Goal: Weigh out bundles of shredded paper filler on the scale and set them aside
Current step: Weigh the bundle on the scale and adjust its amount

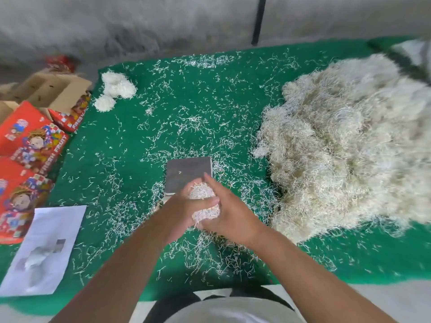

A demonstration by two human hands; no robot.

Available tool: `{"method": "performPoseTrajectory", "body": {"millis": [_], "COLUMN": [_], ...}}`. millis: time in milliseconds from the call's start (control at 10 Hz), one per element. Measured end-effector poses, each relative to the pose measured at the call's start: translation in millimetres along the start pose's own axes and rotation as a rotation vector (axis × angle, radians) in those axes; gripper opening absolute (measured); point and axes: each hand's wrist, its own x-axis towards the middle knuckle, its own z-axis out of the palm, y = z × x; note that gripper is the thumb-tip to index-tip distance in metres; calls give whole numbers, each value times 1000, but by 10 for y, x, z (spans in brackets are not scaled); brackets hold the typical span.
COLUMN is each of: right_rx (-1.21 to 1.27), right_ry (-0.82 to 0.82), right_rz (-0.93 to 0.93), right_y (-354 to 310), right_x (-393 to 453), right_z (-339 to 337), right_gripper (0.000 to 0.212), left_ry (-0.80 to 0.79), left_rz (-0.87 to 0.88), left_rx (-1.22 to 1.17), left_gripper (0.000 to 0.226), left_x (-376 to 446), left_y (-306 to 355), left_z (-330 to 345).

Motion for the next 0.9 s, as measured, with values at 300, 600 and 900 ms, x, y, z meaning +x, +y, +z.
{"method": "performPoseTrajectory", "body": {"millis": [300, 600, 900], "right_rx": [197, 191, 102], "right_ry": [122, 416, 498], "right_rz": [309, 368, 471], "right_y": [88, -125, -337], "right_x": [-541, -529, -399], "right_z": [-363, 71, 252], "right_gripper": [37, 12, 8], "left_ry": [77, -73, -93], "left_rz": [-107, -141, -81], "left_rx": [-14, -338, -415], "left_gripper": [117, 118, 123], "left_x": [-86, -206, -187], "left_y": [-287, -376, -396], "left_z": [411, 135, 30]}}
